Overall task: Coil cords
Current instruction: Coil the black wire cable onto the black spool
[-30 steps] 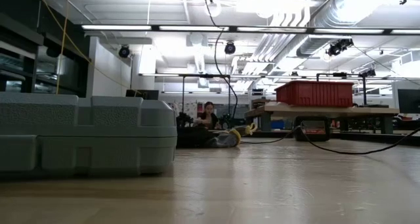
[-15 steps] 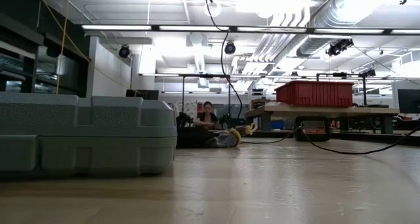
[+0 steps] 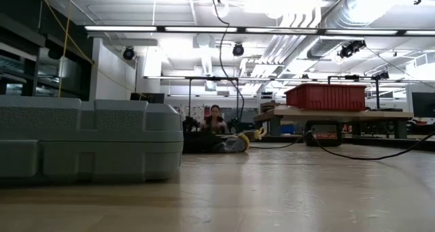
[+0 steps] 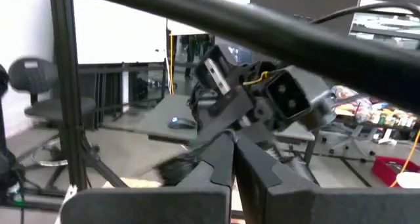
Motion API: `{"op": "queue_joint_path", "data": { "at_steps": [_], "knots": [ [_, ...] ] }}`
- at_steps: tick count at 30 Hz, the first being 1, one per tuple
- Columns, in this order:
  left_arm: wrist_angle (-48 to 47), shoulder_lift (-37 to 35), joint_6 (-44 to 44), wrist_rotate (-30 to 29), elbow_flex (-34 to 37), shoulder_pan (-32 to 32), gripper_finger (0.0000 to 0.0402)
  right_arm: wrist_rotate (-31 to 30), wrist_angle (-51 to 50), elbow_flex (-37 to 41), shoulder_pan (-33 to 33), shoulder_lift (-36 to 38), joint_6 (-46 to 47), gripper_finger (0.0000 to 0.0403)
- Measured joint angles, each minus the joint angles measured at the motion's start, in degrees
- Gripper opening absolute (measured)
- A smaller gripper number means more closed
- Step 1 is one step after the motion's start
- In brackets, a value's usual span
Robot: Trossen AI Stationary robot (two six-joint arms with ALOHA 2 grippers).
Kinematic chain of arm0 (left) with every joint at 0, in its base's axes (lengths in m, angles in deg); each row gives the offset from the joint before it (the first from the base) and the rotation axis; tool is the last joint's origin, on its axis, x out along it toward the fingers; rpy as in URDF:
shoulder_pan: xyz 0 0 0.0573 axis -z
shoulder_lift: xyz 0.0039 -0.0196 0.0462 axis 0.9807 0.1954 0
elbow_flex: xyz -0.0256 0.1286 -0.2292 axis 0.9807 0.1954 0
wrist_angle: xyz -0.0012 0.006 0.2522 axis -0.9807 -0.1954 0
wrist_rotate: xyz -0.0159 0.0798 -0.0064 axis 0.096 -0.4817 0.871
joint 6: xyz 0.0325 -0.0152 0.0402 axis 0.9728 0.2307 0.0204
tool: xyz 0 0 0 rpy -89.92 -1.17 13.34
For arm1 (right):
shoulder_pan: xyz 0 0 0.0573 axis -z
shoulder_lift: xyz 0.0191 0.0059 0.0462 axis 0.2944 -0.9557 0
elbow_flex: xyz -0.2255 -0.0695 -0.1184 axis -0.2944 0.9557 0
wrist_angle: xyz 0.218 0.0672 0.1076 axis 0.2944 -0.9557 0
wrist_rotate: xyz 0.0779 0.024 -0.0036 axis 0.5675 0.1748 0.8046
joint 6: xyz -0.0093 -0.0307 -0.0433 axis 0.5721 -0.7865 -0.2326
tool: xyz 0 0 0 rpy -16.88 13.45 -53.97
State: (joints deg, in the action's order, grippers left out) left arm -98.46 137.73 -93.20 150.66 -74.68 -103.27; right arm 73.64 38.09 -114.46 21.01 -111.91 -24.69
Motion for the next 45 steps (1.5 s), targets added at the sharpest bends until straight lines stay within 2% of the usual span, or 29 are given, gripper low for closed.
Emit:
{"op": "queue_joint_path", "data": {
  "at_steps": [7,13,20,31,39,45],
  "knots": [
    [0.17,2.62,-0.37,3.58,-0.02,5.46,0.0,0.84,-9.63,-8.3,1.32,-2.18,-3.23,0.0],
    [1.37,3.82,-0.32,4.62,-0.04,8.02,0.0,0.8,-11.34,-12.47,1.33,-3.19,-5.11,0.0],
    [15.57,3.84,-5.08,3.72,-0.02,9.38,0.0,2.36,-11.41,-12.47,1.37,-5.57,-3.15,0.0],
    [19.83,3.88,-5.47,2.66,0.0,6.49,0.0,3.45,-11.76,-12.43,-0.42,-7.26,-2.95,0.0],
    [35.96,3.82,-13.65,4.19,0.0,6.07,0.0,3.42,-11.99,-12.41,-0.14,-8.0,-1.59,0.0],
    [42.6,3.82,-14.14,1.56,0.0,6.07,0.0,3.91,-8.89,-12.37,-0.16,-9.88,3.22,0.0]
  ]
}}
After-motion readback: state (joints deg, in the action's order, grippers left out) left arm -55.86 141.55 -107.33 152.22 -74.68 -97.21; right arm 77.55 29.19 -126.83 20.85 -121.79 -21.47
